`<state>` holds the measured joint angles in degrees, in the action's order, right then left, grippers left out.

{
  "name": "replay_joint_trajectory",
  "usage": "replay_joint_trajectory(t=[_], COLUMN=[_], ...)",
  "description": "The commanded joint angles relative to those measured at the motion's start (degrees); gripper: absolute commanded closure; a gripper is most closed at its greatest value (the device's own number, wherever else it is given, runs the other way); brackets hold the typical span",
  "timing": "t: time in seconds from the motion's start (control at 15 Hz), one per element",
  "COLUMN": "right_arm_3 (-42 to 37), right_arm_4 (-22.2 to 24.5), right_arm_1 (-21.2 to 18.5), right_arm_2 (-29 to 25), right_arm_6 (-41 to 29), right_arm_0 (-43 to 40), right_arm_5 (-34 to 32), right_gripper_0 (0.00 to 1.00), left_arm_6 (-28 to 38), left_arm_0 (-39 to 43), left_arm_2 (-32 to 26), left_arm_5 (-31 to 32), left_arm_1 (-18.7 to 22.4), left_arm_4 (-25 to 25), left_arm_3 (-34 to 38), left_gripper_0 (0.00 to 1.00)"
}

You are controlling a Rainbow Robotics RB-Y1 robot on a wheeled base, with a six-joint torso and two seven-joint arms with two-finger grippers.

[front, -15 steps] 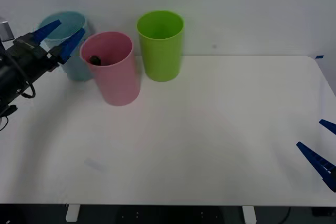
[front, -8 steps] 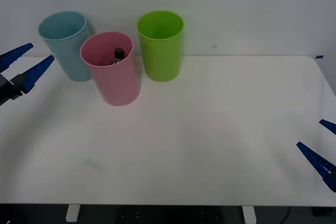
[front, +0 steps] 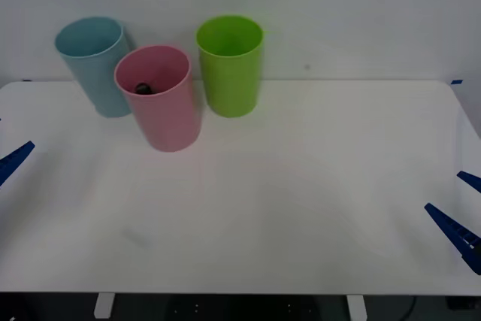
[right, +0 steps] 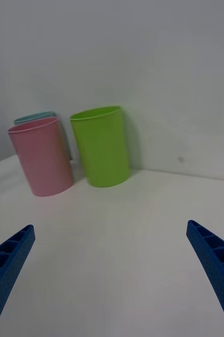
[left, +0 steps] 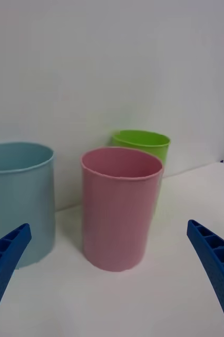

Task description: Grasp the object on the table and drop it into the matching bin: aluminum can to the light blue bin, PET bottle to the pink bin.

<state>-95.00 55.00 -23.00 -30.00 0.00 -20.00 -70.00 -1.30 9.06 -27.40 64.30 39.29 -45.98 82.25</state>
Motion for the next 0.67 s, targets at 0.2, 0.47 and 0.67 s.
replay_joint_trajectory(t=[0.2, 0.47, 0.67], right_arm_3=[0.0, 0.0, 0.0], right_arm_4=[0.0, 0.0, 0.0], right_arm_1=[0.0, 0.0, 0.0], right_arm_2=[0.0, 0.0, 0.0], right_arm_6=[0.0, 0.0, 0.0], right_arm_0=[0.0, 0.0, 0.0], right_arm_5=[0.0, 0.0, 0.0], right_gripper_0=[0.0, 0.0, 0.0], left_arm_6=[-3.19, -3.45, -3.19], left_arm_0=[6.15, 8.79, 9.84], left_arm_2=[-1.08, -0.99, -0.02], left_arm_5=[1.35, 3.28, 4.34], left_arm_1=[-0.09, -0.09, -0.09], left_arm_4=[1.51, 2.48, 2.56], left_arm_3=[0.19, 0.19, 0.19], left_gripper_0=[0.0, 0.0, 0.0])
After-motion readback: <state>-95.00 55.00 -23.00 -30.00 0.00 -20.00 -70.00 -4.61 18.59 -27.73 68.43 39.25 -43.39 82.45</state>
